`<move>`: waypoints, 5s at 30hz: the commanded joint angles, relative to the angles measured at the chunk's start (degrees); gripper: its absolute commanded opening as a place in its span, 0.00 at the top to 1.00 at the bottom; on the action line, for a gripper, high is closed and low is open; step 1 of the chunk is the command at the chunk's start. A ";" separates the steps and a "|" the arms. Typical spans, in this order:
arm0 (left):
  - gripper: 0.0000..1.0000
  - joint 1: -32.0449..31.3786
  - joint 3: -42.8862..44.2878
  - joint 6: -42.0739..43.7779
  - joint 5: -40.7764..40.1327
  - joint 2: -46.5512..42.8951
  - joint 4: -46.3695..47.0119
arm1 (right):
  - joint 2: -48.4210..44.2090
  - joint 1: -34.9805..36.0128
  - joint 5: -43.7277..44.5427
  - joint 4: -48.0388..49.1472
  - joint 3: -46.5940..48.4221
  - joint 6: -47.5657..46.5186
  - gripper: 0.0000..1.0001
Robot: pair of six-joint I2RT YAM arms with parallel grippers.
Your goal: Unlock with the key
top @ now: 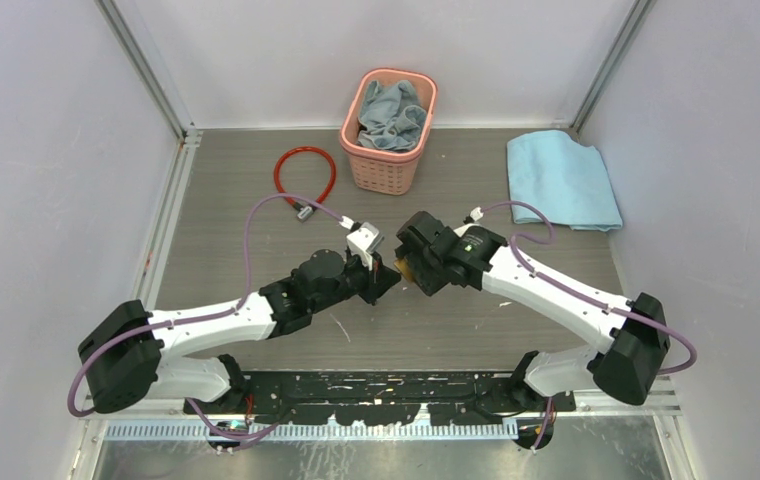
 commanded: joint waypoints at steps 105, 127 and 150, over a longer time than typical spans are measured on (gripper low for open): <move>0.04 0.05 -1.51 -31.97 -10.16 -14.36 -0.78 | -10.50 1.73 2.14 14.12 -2.76 -6.48 0.99; 0.35 0.10 -1.71 -31.26 -6.76 -6.61 11.22 | -13.23 1.72 -1.37 13.67 -1.44 -6.11 0.99; 1.00 0.08 -1.25 -30.55 -5.23 -1.17 16.10 | -14.14 1.73 -1.88 13.64 -3.20 -4.70 0.98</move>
